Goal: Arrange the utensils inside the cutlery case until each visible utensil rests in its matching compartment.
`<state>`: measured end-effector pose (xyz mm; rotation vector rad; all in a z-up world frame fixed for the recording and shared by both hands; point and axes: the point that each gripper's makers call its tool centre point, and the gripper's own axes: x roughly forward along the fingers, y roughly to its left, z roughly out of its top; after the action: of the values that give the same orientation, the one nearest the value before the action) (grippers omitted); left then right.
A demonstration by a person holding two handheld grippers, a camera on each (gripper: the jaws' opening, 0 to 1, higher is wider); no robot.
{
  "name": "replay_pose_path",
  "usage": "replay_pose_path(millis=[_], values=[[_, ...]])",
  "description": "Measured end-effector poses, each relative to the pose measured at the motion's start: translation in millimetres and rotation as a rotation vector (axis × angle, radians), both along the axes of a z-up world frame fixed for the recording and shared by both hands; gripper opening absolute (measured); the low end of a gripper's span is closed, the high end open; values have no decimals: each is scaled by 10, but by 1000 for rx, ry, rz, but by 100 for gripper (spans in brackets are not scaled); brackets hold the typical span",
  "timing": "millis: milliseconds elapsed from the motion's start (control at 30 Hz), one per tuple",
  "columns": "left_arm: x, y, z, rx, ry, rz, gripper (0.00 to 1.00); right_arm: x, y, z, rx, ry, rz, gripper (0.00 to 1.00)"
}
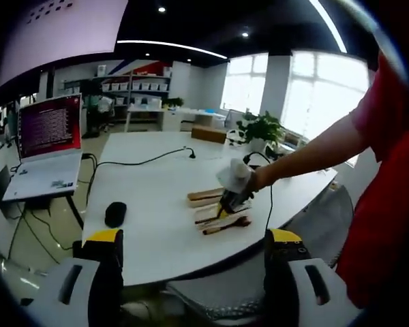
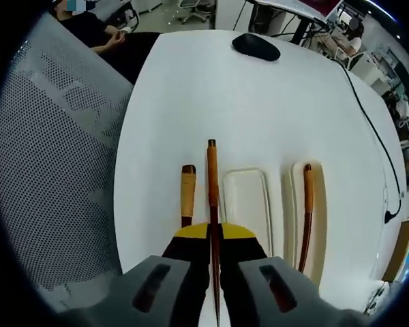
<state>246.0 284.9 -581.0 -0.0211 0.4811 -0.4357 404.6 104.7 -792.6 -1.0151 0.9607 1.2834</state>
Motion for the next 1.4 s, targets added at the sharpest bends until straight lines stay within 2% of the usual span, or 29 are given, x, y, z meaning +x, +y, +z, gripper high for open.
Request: replay_pose_path(millis=[200, 300, 400, 667, 933, 1033, 1067, 1133, 1267, 1400], values=[[24, -17, -7, -10, -4, -11, 87, -19, -25, 60, 9, -9, 8, 1], [50, -50, 7, -30, -5, -22, 87, -10, -48, 88, 14, -44, 62, 1], [81, -74, 25, -19, -11, -38, 87, -22, -60, 135, 25, -12, 23, 1], [129, -89, 60, -17, -25, -46, 87, -22, -126, 311, 52, -4, 16, 1], [128, -112, 50, -5, -25, -56, 87, 63, -197, 394, 52, -7, 16, 1], [119, -115, 36, -2, -20, -57, 86, 109, -186, 462, 48, -45, 121, 1], [115, -116, 31, -1, -18, -57, 87, 100, -188, 493, 47, -41, 136, 1], [115, -111, 35, 3, -20, -54, 87, 93, -179, 548, 53, -12, 102, 1], [120, -106, 35, -2, -19, -44, 86, 193, -183, 641, 47, -32, 135, 1], [106, -116, 44, 11, -28, -47, 86, 307, -186, 741, 59, -32, 118, 1]])
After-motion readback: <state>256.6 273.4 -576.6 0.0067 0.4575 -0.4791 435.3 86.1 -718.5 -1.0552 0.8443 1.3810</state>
